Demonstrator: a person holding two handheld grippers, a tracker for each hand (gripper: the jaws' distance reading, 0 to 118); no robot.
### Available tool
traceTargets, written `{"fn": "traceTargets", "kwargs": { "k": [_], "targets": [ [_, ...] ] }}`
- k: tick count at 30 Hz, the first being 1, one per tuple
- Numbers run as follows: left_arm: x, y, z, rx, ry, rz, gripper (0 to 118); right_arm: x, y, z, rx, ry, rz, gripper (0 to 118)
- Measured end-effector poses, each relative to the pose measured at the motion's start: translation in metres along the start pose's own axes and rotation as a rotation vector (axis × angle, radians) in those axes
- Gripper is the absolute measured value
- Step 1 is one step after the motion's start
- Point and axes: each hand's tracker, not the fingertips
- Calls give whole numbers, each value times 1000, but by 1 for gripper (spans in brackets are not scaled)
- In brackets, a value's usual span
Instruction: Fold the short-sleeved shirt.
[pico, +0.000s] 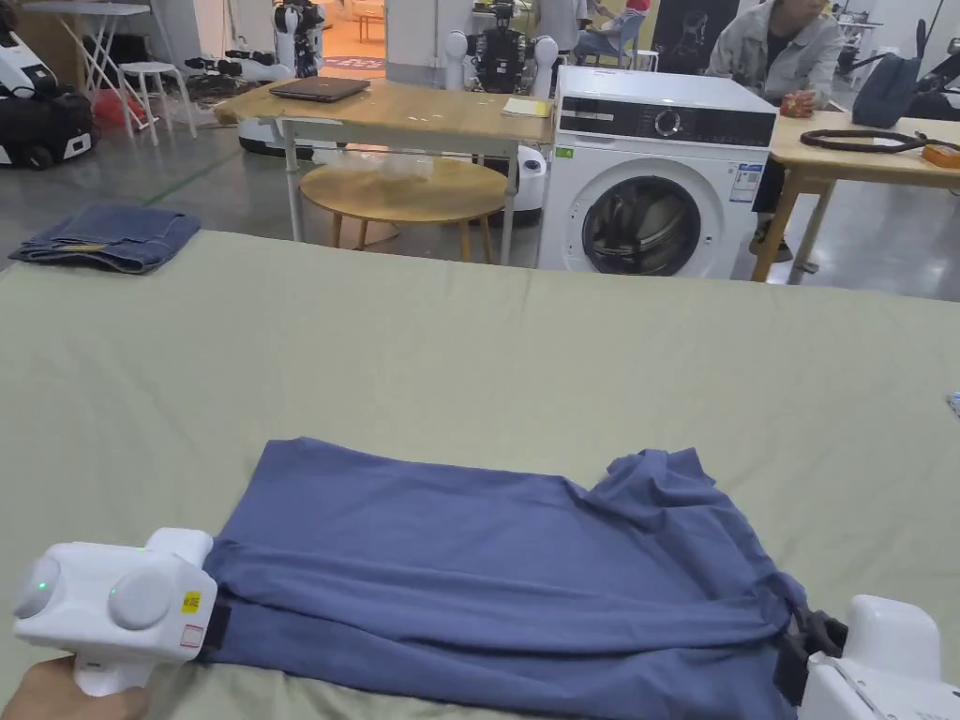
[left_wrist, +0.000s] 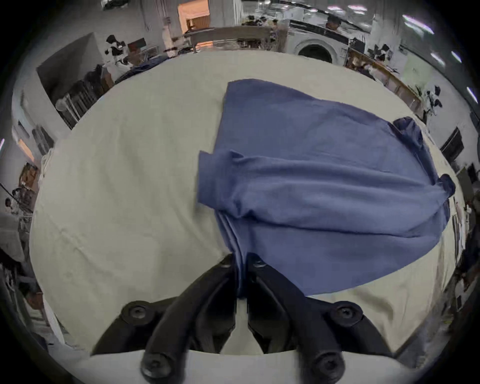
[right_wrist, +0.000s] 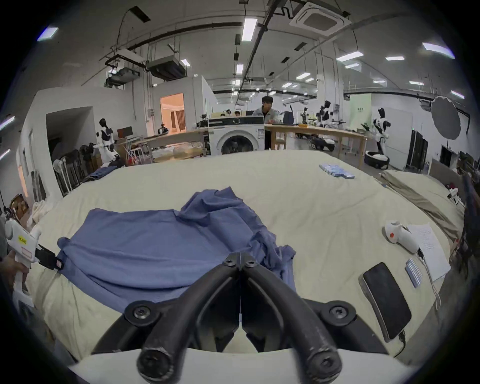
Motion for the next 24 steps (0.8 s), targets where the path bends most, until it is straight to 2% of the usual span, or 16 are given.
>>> {"fn": "traceTargets", "kwargs": {
  "k": [3,5,6,7,9,10,15,17,19,20,21,22,23,24],
  "targets": [
    [-9,-7,11,38,-26,35,0,21,4,-15,-105,-23,31,0],
    [-13,-14,23,66,-42,48,0,38,6,-28,-183,-14,16,0],
    [-17,-14,23,87,-47,58,0,45,7,-36,-224,-11,20,4],
    [-20,-16,26,97,-51,62,0,50,8,-44,-267,5,22,17],
    [-21,-20,32,112,-54,64,0,57,7,-57,-312,30,63,65],
    [-20,-20,31,117,-57,61,0,58,7,-66,-350,44,81,74],
    [-21,-22,27,113,-57,60,0,55,-6,-106,-464,74,81,73],
    [-22,-24,24,109,-58,65,0,51,-17,-120,-550,41,109,73],
    [-21,-25,22,102,-58,66,0,46,-23,-116,-484,33,161,70],
    [-21,-26,21,102,-58,67,0,44,-21,-113,-489,37,151,65],
    [-21,-27,21,102,-59,69,0,43,-19,-109,-483,43,144,48],
    [-20,-27,20,102,-59,70,0,43,-17,-106,-468,59,136,25],
    [-19,-28,20,100,-61,69,0,41,-16,-100,-469,130,102,11],
    [-19,-28,19,101,-61,69,0,39,-16,-98,-477,96,115,11]
  ]
}}
